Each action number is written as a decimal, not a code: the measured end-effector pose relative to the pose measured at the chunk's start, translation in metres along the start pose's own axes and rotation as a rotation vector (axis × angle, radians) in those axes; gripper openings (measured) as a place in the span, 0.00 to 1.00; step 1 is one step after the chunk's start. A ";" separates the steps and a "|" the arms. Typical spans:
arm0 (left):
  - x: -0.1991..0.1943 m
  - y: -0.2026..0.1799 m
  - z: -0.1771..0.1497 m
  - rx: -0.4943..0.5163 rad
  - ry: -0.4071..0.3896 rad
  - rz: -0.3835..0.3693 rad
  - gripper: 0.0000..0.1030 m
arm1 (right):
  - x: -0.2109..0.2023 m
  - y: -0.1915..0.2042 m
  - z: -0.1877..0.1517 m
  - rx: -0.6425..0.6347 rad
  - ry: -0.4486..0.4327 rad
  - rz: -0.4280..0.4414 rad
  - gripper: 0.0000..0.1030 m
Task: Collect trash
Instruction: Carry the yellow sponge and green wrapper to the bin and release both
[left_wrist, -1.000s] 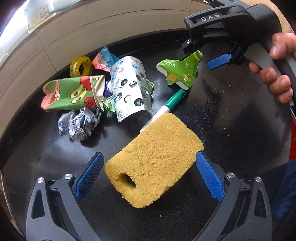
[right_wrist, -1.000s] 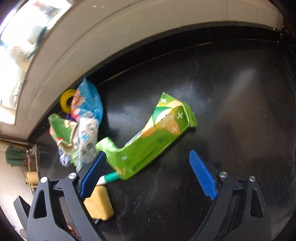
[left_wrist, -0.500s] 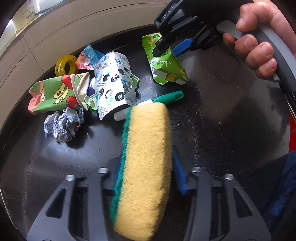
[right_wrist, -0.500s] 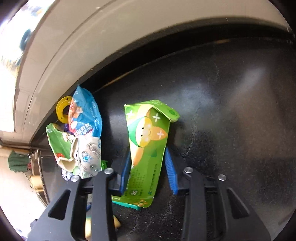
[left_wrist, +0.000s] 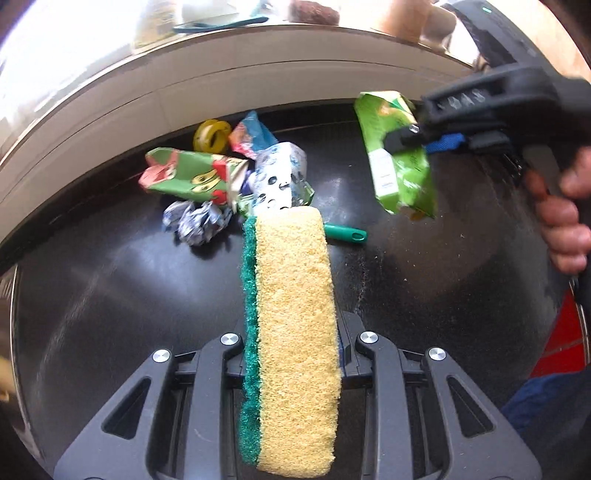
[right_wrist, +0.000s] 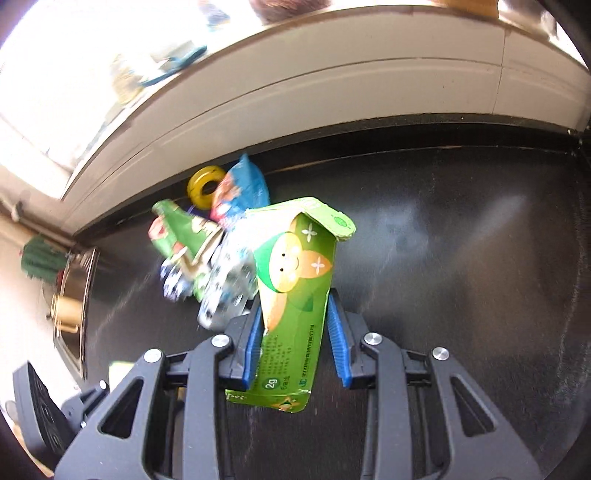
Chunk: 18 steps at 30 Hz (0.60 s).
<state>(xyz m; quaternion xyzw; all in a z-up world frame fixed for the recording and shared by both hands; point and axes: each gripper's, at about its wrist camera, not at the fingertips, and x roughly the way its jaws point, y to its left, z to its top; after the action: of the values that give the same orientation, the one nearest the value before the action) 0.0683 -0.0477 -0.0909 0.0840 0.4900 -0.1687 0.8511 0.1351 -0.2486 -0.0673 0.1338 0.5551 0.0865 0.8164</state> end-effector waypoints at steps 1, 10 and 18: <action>-0.005 0.001 -0.004 -0.035 0.007 0.012 0.26 | -0.007 0.002 -0.009 -0.016 -0.001 0.001 0.32; -0.029 -0.010 -0.044 -0.158 0.017 0.071 0.26 | -0.035 0.013 -0.076 -0.119 0.041 0.026 0.32; -0.042 -0.002 -0.057 -0.209 0.003 0.112 0.26 | -0.043 0.025 -0.092 -0.175 0.037 0.039 0.32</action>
<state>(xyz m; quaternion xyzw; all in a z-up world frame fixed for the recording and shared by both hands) 0.0021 -0.0232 -0.0830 0.0221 0.5010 -0.0687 0.8625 0.0339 -0.2259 -0.0531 0.0713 0.5577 0.1529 0.8127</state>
